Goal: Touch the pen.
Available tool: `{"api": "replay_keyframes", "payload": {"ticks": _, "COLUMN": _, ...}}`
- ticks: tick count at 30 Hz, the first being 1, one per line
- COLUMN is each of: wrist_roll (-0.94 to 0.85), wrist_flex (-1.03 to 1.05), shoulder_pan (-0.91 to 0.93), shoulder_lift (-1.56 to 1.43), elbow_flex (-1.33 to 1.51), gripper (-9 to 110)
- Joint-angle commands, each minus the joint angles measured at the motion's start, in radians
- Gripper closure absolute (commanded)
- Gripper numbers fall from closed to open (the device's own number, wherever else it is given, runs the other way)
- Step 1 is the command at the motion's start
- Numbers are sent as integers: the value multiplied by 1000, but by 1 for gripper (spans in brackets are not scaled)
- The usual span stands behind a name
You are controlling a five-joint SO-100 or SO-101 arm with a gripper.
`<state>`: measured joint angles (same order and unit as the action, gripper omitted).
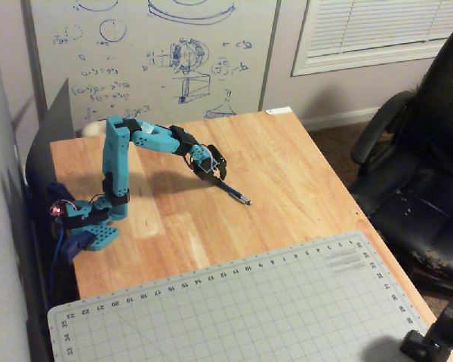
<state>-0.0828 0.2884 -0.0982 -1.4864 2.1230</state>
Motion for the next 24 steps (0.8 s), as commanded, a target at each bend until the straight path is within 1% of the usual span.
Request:
{"api": "replay_keyframes", "payload": {"ticks": 1, "wrist_roll": 14, "wrist_flex": -20, "shoulder_pan": -2, "shoulder_lift": -21, "elbow_flex": -20, "gripper": 101}}
{"api": "replay_keyframes", "payload": {"ticks": 24, "wrist_roll": 8, "wrist_flex": -8, "shoulder_pan": 0, "shoulder_lift": 6, "elbow_flex": -20, "gripper": 101}}
